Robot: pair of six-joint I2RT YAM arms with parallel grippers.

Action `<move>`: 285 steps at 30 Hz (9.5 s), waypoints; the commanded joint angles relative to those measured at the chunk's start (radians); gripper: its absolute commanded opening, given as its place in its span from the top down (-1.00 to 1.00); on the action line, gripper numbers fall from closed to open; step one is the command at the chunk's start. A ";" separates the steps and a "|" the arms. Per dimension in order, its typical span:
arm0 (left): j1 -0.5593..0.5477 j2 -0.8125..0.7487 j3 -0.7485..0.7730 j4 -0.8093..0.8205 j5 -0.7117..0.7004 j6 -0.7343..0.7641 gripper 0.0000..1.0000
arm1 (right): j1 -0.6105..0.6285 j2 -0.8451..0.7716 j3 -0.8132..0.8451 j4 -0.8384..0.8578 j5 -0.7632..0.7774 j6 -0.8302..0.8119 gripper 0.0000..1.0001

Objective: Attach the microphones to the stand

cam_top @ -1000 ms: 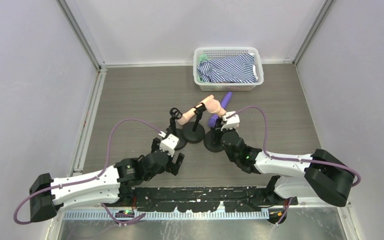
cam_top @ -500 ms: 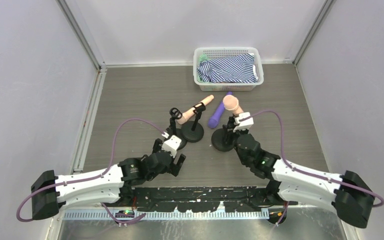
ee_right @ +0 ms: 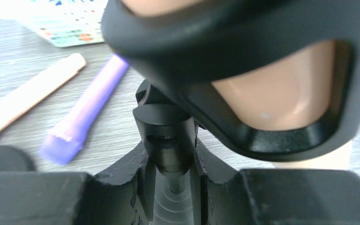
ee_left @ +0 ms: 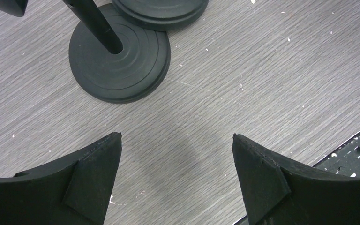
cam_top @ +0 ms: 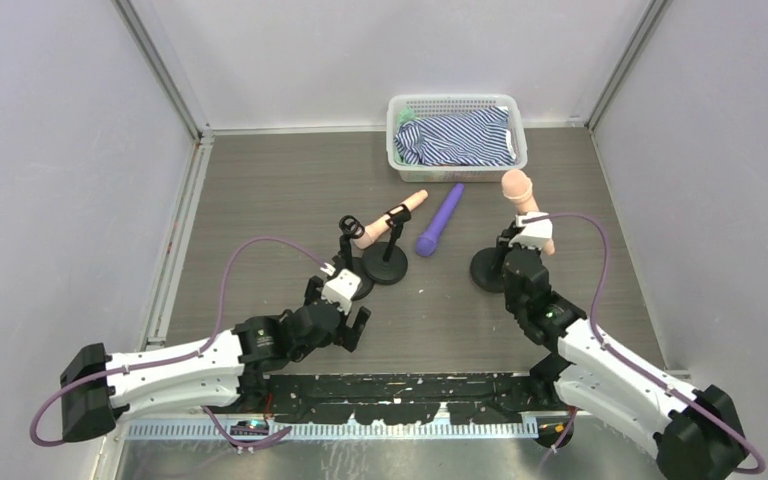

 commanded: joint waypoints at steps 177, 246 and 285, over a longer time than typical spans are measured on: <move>0.000 -0.379 0.213 -0.342 0.058 -0.214 -0.99 | -0.424 -0.047 0.297 -0.394 -0.688 0.258 0.98; 0.099 0.262 1.093 -0.663 0.450 0.382 -0.84 | 0.612 0.027 0.384 -0.234 -0.415 -1.519 0.98; 0.098 0.395 1.078 -0.709 0.612 0.460 0.32 | 0.638 0.075 0.462 -0.155 -0.534 -1.491 0.91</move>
